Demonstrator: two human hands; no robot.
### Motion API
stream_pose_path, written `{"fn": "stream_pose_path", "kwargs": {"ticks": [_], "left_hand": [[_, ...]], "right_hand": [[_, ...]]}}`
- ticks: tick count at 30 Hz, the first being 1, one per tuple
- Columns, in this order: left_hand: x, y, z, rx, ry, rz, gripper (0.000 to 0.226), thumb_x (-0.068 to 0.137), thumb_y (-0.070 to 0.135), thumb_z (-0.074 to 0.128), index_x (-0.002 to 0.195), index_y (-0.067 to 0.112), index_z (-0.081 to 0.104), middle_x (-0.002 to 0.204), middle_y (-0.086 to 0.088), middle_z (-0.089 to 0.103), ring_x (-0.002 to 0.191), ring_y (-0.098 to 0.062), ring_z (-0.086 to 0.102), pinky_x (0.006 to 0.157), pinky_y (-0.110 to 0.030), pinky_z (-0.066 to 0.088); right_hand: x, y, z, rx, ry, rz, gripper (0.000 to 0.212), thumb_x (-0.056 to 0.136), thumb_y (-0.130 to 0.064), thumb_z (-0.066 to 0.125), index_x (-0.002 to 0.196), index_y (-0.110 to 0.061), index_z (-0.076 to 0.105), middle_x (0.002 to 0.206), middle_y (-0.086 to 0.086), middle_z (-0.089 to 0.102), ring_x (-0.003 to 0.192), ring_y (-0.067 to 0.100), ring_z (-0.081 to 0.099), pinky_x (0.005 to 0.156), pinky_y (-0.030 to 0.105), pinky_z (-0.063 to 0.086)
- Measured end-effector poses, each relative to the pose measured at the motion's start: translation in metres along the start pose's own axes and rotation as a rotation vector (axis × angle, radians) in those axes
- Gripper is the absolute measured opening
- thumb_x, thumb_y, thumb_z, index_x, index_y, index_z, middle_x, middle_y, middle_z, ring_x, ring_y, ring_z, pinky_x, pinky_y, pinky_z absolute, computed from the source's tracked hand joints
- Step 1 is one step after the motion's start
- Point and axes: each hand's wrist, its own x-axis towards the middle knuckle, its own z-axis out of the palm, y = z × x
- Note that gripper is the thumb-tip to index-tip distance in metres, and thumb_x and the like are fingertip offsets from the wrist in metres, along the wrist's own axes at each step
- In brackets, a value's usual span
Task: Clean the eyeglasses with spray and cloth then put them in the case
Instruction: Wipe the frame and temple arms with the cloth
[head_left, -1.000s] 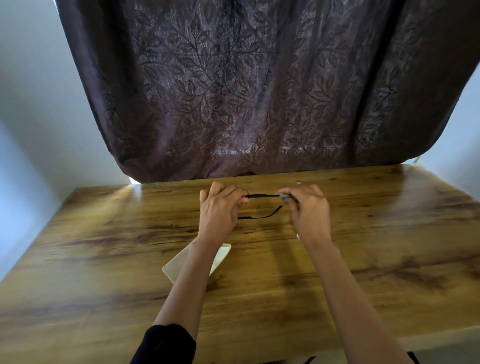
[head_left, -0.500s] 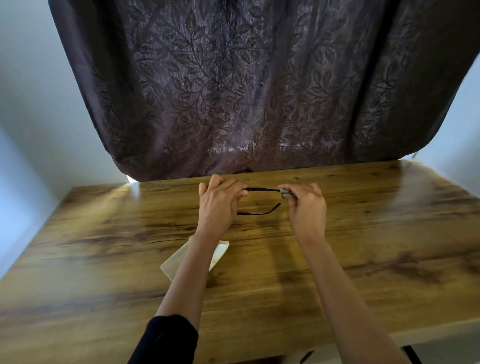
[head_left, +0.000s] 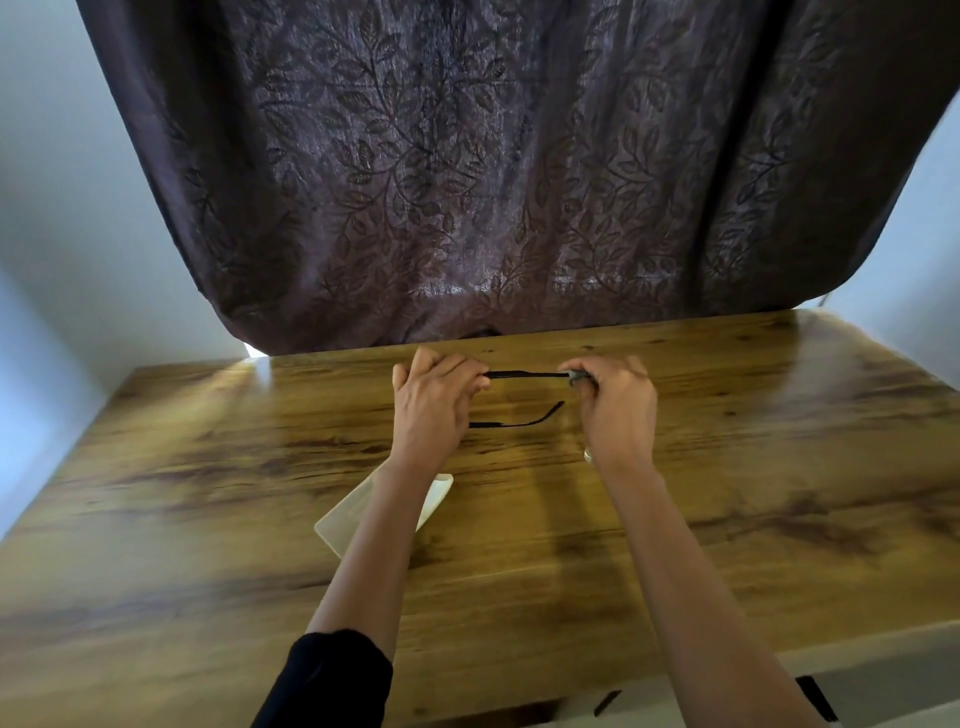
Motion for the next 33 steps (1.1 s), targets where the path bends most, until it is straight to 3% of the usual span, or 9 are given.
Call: {"fn": "stream_pose_path", "kwargs": {"ticks": [5,9,12,15,20,24,26,28,33], "left_hand": [[-0.002,-0.001,0.005,0.061,-0.053,0.022,0.026,0.091,0.033,0.043,0.088,0.022,0.066,0.084,0.011,0.067,0.082,-0.011,0.037,0.071,-0.03,0.023],[-0.009,-0.007,0.0,0.037,-0.031,-0.008,0.025,0.091,0.03,0.044,0.088,0.022,0.067,0.085,0.011,0.068,0.082,-0.011,0.038,0.069,-0.033,0.026],[-0.007,-0.009,-0.005,0.018,-0.029,0.009,0.028,0.091,0.031,0.042,0.09,0.021,0.068,0.085,0.01,0.068,0.083,-0.009,0.038,0.07,-0.033,0.025],[-0.004,-0.005,-0.003,0.002,-0.027,0.018,0.03,0.091,0.033,0.041,0.089,0.02,0.068,0.085,0.009,0.068,0.083,-0.01,0.037,0.07,-0.033,0.026],[-0.006,-0.006,0.0,0.031,-0.03,0.026,0.031,0.092,0.036,0.04,0.087,0.021,0.067,0.083,0.01,0.067,0.081,-0.01,0.037,0.068,-0.032,0.025],[-0.009,-0.013,-0.003,-0.003,-0.007,-0.034,0.031,0.093,0.033,0.038,0.087,0.022,0.067,0.085,0.012,0.067,0.081,-0.008,0.037,0.069,-0.031,0.023],[-0.009,-0.013,-0.003,-0.015,-0.006,-0.036,0.032,0.092,0.033,0.038,0.087,0.021,0.067,0.086,0.011,0.068,0.081,-0.008,0.037,0.069,-0.031,0.024],[-0.011,-0.014,0.0,-0.016,-0.012,-0.03,0.03,0.092,0.031,0.04,0.089,0.02,0.067,0.086,0.01,0.069,0.082,-0.009,0.038,0.069,-0.032,0.025],[-0.015,-0.022,0.0,-0.009,0.026,-0.105,0.027,0.091,0.028,0.043,0.091,0.017,0.068,0.087,0.006,0.069,0.082,-0.009,0.038,0.07,-0.032,0.025]], "right_hand": [[-0.02,-0.032,0.015,0.002,-0.078,-0.181,0.027,0.076,0.002,0.066,0.1,-0.01,0.07,0.093,0.006,0.073,0.089,0.022,0.063,0.07,0.028,0.052],[-0.013,-0.012,0.012,-0.008,-0.104,-0.099,0.026,0.08,-0.004,0.063,0.102,-0.015,0.07,0.097,0.004,0.072,0.092,0.017,0.062,0.072,0.017,0.042],[-0.007,0.006,0.007,0.001,-0.082,-0.026,0.03,0.078,0.0,0.064,0.102,-0.017,0.071,0.097,0.004,0.072,0.094,0.017,0.061,0.078,0.025,0.049],[-0.011,-0.007,0.01,-0.006,-0.047,-0.079,0.029,0.076,0.003,0.065,0.099,-0.014,0.071,0.093,0.004,0.072,0.092,0.02,0.062,0.075,0.03,0.054],[-0.014,-0.019,0.013,0.007,-0.086,-0.264,0.028,0.072,0.002,0.069,0.098,-0.01,0.071,0.091,0.006,0.073,0.084,0.019,0.062,0.072,0.017,0.043],[0.0,0.011,0.005,0.02,-0.135,-0.109,0.034,0.077,0.0,0.066,0.105,-0.018,0.069,0.099,0.004,0.071,0.09,0.013,0.062,0.081,0.02,0.05],[0.001,0.017,0.001,0.078,-0.112,-0.078,0.034,0.076,0.0,0.067,0.105,-0.018,0.069,0.1,0.003,0.071,0.087,0.007,0.06,0.083,0.012,0.048],[-0.001,0.021,-0.003,0.146,-0.078,-0.058,0.033,0.075,0.001,0.068,0.104,-0.016,0.069,0.099,0.001,0.07,0.083,0.004,0.06,0.078,0.0,0.042],[-0.007,0.043,-0.011,0.251,-0.005,0.173,0.026,0.077,-0.002,0.068,0.103,-0.009,0.069,0.098,0.005,0.071,0.08,0.006,0.062,0.068,-0.004,0.041]]}}
